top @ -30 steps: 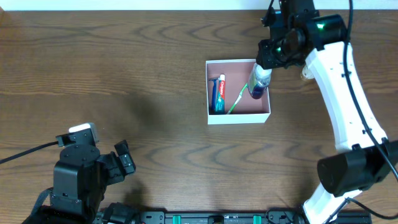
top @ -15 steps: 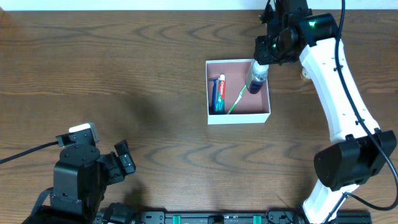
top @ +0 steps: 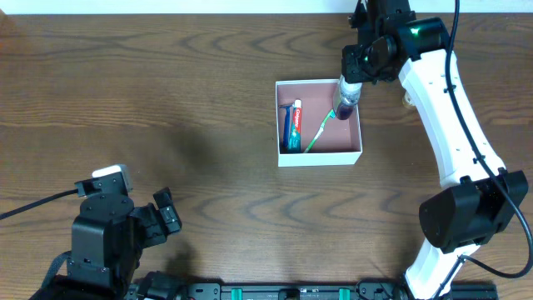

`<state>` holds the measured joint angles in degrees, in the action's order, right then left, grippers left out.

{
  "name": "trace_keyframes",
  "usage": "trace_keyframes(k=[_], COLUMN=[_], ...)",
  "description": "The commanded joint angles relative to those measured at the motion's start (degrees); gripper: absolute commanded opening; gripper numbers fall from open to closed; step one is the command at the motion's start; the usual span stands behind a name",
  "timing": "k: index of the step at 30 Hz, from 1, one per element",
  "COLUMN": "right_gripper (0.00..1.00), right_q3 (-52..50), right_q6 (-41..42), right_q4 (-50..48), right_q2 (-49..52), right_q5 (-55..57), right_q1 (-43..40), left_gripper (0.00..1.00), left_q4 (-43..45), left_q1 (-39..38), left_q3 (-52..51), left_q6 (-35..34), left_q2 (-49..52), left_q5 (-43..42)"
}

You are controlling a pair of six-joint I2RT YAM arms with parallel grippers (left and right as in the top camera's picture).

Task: Pack container
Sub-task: 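Lower the pump bottle into the box beside the toothbrush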

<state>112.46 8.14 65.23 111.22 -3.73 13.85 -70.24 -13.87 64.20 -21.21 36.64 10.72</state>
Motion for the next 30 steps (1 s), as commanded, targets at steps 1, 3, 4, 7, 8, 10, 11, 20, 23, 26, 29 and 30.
trace_keyframes(k=[1, 3, 4, 7, 8, 10, 11, 20, 23, 26, 29, 30], right_gripper=[0.3, 0.3, 0.3, 0.3, 0.3, 0.3, 0.3, 0.3, 0.31, 0.31, 0.31, 0.31], right_q3=[1.81, 1.79, 1.79, 1.79, 1.79, 1.79, 1.79, 1.79, 1.79, 1.79, 1.77, 1.77], right_q6=[0.81, 0.81, 0.81, 0.83, 0.81, 0.81, 0.81, 0.81, 0.81, 0.83, 0.83, 0.83], right_q4=[-0.55, -0.52, -0.57, -0.79, -0.98, -1.31, -1.49, -2.89, -3.02, -3.06, -3.08, -3.08], right_q2=[1.01, 1.86, 2.36, 3.41, 3.96, 4.39, 4.66, 6.03, 6.12, 6.12, 6.12, 6.12], right_q5=[0.55, 0.52, 0.52, 0.55, 0.57, 0.59, 0.59, 1.01, 1.01, 1.57, 2.21, 2.23], right_q1=[0.81, 0.81, 0.83, 0.81, 0.81, 0.81, 0.81, 0.81, 0.81, 0.81, 0.81, 0.81], left_gripper=[0.98, 0.98, 0.98, 0.98, 0.98, 0.98, 0.98, 0.98, 0.98, 0.98, 0.98, 0.98], left_q4=[-0.04, -0.04, -0.04, -0.04, -0.04, -0.04, -0.04, -0.04, -0.04, -0.04, -0.04, -0.04], left_q1=[0.35, 0.35, 0.35, 0.35, 0.35, 0.35, 0.35, 0.35, 0.35, 0.35, 0.35, 0.35], left_q3=[-0.04, -0.04, -0.04, -0.04, -0.04, -0.04, -0.04, -0.04, -0.04, -0.04, -0.04, -0.04], left_q6=[-0.52, -0.52, -0.52, -0.52, -0.52, -0.52, -0.52, -0.52, -0.52, -0.52, -0.52, -0.52], left_q2=[0.0, 0.0, 0.0, 0.0, 0.0, 0.0, 0.0, 0.0, 0.0, 0.0, 0.0, 0.0], left_q5=[0.44, 0.44, 0.44, 0.44, 0.44, 0.44, 0.44, 0.44, 0.44, 0.44, 0.44, 0.44])
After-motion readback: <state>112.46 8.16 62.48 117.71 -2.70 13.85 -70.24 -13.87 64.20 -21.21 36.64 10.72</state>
